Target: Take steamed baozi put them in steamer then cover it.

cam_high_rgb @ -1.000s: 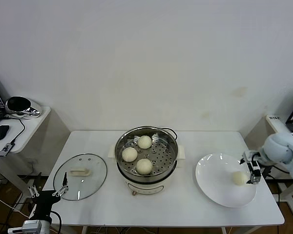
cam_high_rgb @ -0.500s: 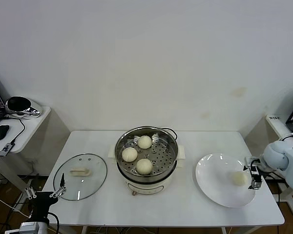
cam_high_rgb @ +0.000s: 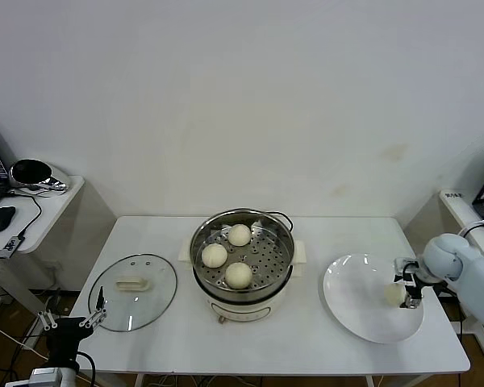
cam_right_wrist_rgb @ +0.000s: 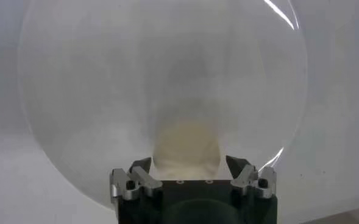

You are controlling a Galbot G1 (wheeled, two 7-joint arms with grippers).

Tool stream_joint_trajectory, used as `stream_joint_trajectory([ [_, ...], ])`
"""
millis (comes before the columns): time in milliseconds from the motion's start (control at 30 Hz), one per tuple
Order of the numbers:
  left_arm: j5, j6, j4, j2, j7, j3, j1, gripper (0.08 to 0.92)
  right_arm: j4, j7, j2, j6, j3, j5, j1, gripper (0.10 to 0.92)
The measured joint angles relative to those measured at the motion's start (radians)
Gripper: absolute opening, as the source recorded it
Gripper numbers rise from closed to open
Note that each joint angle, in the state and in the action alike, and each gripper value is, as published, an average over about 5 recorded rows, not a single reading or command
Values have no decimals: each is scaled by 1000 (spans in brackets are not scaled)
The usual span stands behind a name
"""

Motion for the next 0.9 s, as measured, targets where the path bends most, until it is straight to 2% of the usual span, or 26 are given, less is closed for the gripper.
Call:
stream_joint_trajectory([
  [167, -1, -1, 1, 2, 0, 0, 0, 823, 2, -10, 0, -3, -3, 3, 6, 580],
  [467, -2, -2, 3, 8, 0, 4, -7, 823, 61, -41, -45, -33, -94, 78, 116, 552],
  [700, -2, -2, 4, 9, -1, 11, -8, 823, 145, -46, -66, -79, -270, 217, 357, 559],
  [900, -2, -2, 8, 11, -1, 16, -14, 823, 243, -18, -29, -149, -492, 401, 650, 572],
])
